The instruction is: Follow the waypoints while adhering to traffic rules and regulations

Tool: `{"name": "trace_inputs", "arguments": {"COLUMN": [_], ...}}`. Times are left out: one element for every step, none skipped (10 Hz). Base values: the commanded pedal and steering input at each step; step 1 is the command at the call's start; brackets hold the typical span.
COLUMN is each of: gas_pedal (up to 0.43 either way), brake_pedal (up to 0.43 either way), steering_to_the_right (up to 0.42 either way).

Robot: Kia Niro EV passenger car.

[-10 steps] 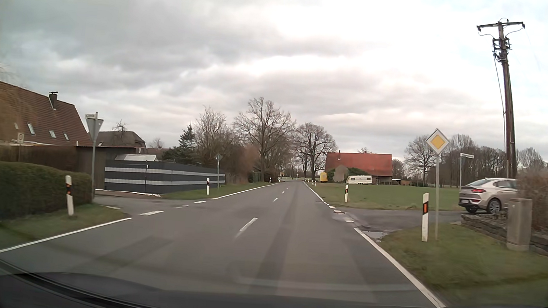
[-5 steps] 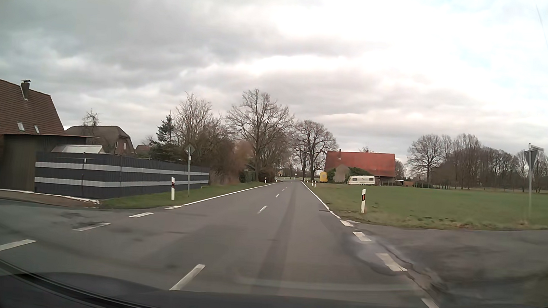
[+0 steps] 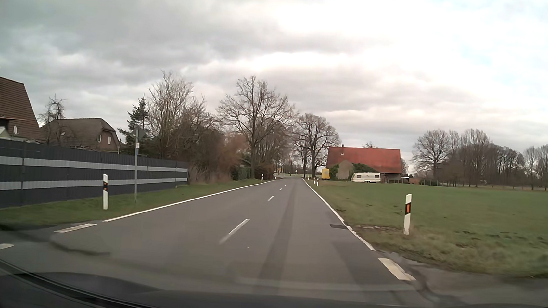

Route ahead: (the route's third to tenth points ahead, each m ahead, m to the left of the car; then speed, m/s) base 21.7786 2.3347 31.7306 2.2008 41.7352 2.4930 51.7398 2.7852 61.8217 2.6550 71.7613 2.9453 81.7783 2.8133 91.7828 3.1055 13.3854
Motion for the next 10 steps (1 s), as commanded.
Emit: {"name": "trace_inputs", "arguments": {"gas_pedal": [0.157, 0.157, 0.157, 0.169, 0.169, 0.169, 0.169, 0.169, 0.169, 0.169], "brake_pedal": [0.000, 0.000, 0.000, 0.000, 0.000, 0.000, 0.000, 0.000, 0.000, 0.000], "steering_to_the_right": [0.000, 0.000, 0.000, 0.000, 0.000, 0.000, 0.000, 0.000, 0.000, 0.000]}}
